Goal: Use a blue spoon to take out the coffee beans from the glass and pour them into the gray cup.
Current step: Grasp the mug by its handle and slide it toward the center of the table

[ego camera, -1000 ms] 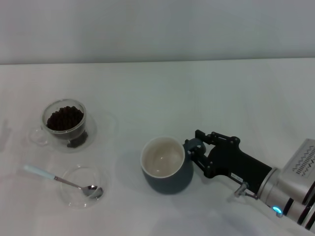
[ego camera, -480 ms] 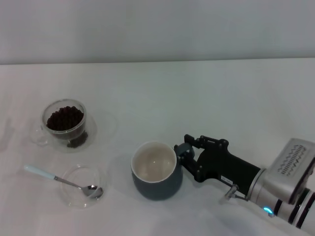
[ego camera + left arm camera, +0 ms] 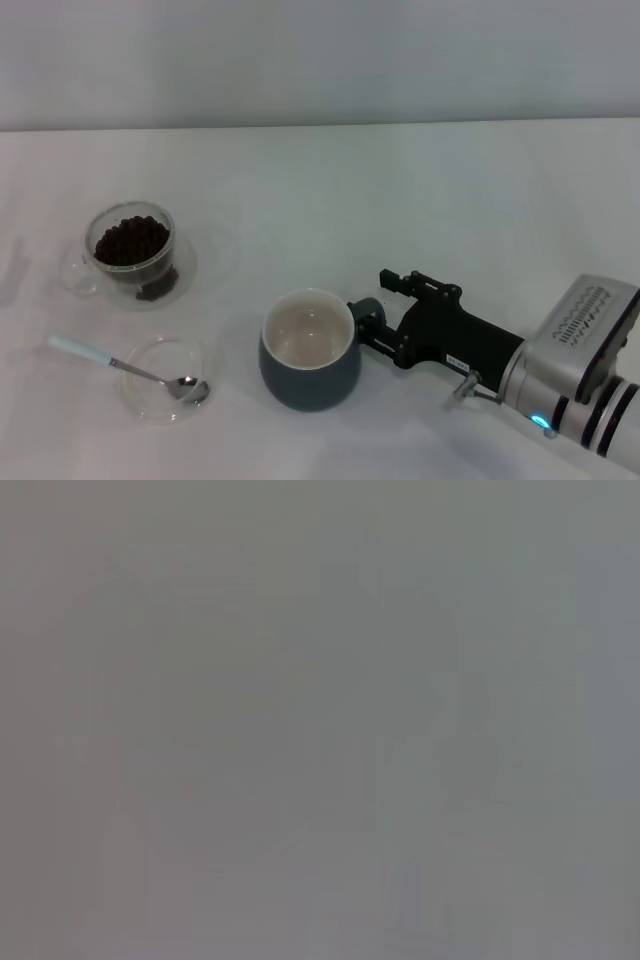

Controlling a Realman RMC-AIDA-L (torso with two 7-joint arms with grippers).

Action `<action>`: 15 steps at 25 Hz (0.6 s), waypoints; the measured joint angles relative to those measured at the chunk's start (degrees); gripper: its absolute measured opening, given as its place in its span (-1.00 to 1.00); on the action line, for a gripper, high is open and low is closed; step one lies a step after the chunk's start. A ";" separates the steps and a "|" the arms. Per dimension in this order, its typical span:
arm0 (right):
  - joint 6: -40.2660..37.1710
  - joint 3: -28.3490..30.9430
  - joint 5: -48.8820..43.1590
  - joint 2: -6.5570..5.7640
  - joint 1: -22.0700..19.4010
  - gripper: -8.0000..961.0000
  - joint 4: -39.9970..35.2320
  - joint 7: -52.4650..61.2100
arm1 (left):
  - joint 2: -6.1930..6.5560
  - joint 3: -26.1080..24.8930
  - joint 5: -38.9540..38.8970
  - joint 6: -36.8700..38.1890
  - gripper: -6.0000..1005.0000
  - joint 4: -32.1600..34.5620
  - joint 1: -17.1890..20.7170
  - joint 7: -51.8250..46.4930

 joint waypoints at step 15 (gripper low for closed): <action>-2.96 -0.23 -2.21 -1.29 0.31 0.41 1.98 0.80 | 0.29 -0.25 -0.04 -0.15 0.69 0.59 0.55 0.31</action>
